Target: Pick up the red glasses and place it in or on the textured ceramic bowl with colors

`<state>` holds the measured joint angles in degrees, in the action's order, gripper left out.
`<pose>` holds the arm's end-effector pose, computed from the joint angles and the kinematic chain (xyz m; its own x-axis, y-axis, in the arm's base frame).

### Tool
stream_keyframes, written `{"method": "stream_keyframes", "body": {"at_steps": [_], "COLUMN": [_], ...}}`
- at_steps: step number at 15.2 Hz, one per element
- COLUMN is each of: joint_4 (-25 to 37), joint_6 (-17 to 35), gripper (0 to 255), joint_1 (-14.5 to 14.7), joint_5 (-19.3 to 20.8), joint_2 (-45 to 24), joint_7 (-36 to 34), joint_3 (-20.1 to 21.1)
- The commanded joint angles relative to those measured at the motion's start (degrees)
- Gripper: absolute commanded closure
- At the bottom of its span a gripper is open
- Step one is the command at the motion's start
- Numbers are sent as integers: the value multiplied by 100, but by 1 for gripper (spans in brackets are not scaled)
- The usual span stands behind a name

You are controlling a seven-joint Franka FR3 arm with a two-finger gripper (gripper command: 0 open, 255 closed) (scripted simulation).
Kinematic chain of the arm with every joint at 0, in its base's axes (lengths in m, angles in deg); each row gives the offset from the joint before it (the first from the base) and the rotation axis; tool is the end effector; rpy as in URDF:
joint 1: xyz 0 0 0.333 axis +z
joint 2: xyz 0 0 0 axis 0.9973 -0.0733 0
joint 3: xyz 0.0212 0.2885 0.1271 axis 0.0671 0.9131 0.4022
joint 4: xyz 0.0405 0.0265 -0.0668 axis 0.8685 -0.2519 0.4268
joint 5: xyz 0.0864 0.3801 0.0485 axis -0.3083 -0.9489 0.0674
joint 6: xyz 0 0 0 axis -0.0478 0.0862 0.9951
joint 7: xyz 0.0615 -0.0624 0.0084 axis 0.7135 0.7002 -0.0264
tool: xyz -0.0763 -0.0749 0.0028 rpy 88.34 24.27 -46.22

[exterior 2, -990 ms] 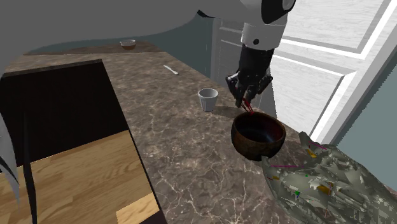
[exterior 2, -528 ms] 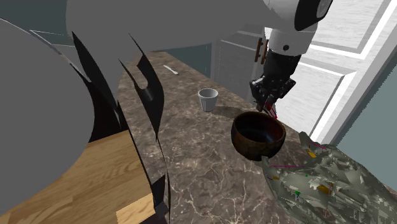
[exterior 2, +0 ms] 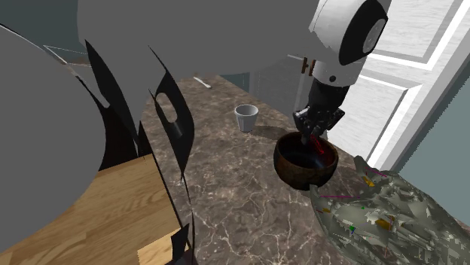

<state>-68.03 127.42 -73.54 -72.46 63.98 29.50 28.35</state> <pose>0.5581 0.1328 0.5444 0.3199 0.9465 0.0432 0.9468 -0.3177 -0.0506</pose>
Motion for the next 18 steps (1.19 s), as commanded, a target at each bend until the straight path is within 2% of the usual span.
{"method": "stream_keyframes", "body": {"at_steps": [1,10,11,16,18], "joint_4": [-142,-203,-203,-203,202], "joint_6": [157,219,219,219,-169], "gripper": [255,255,0,0,0], "joint_1": [3,3,3,3,-8], "joint_5": [-2,-3,-3,-3,2], "joint_2": [-13,-14,-14,-14,-31], "joint_7": [5,9,9,9,4], "joint_3": [2,3,3,3,-7]}}
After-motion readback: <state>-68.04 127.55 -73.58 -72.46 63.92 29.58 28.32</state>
